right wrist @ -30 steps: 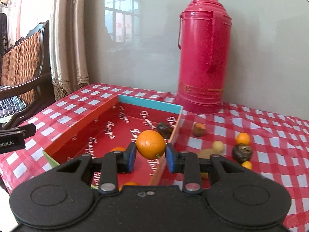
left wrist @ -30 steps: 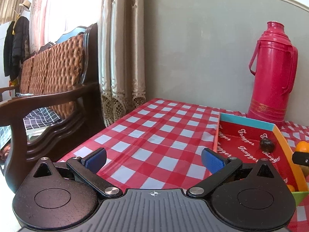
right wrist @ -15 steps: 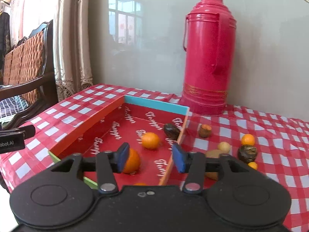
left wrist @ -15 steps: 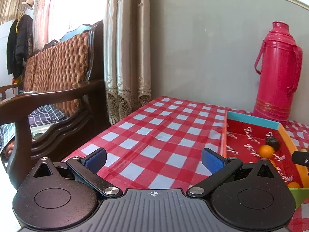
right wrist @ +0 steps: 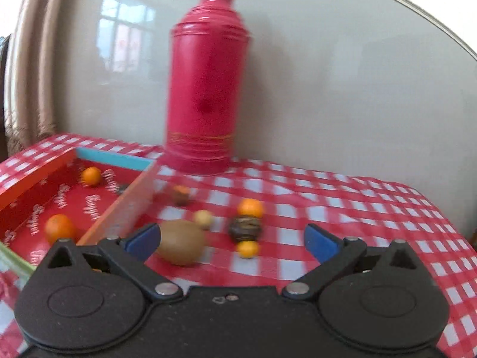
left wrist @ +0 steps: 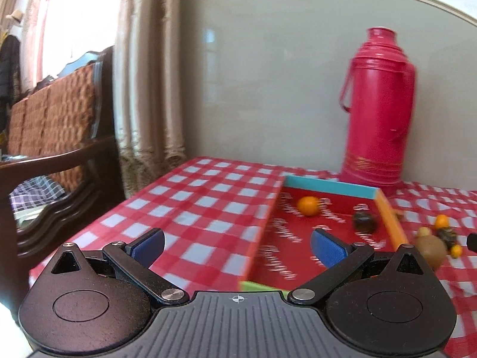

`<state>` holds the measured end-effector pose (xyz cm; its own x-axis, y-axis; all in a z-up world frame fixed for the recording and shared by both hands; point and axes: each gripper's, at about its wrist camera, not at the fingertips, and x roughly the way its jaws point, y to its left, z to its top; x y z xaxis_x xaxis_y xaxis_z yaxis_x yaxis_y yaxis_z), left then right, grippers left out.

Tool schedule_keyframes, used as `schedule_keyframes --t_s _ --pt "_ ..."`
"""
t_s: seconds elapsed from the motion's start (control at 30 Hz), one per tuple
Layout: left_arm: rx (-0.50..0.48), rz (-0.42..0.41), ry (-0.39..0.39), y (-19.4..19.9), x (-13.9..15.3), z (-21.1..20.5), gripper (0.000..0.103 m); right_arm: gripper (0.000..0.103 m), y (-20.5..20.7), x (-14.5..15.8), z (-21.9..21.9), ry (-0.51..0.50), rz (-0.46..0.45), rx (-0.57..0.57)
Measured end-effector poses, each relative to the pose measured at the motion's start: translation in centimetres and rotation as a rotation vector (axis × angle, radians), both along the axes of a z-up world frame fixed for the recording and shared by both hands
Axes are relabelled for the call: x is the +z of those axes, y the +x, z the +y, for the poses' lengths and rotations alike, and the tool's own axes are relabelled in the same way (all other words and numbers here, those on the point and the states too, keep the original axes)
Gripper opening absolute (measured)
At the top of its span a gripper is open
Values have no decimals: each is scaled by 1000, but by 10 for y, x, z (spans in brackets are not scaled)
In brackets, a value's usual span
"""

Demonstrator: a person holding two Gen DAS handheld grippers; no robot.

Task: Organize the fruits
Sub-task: 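Reach the left gripper to a small orange tangerine and grasp it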

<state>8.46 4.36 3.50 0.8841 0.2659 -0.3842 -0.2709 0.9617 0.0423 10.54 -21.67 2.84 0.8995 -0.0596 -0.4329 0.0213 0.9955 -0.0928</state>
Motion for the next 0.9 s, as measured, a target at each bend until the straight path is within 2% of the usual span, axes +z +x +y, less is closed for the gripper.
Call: schedule_keyframes --t_s 0.1,0.27,0.47,0.63,0.9 --pt "-53 -19 0 3 2 -25 103 97 -6 2 -33 76 -22 -58" --pt "-169 -30 26 9 2 -77 103 97 -12 -2 -73 136 -36 -142" --pt "-276 -30 32 19 -2 -135 103 97 -19 -5 -101 123 -42 -211" --pt "-329 -5 40 28 -10 -173 103 97 -20 -10 -130 142 -35 -285" --pt "-360 48 37 49 -24 -209 103 97 -23 -23 -171 152 -12 -367"
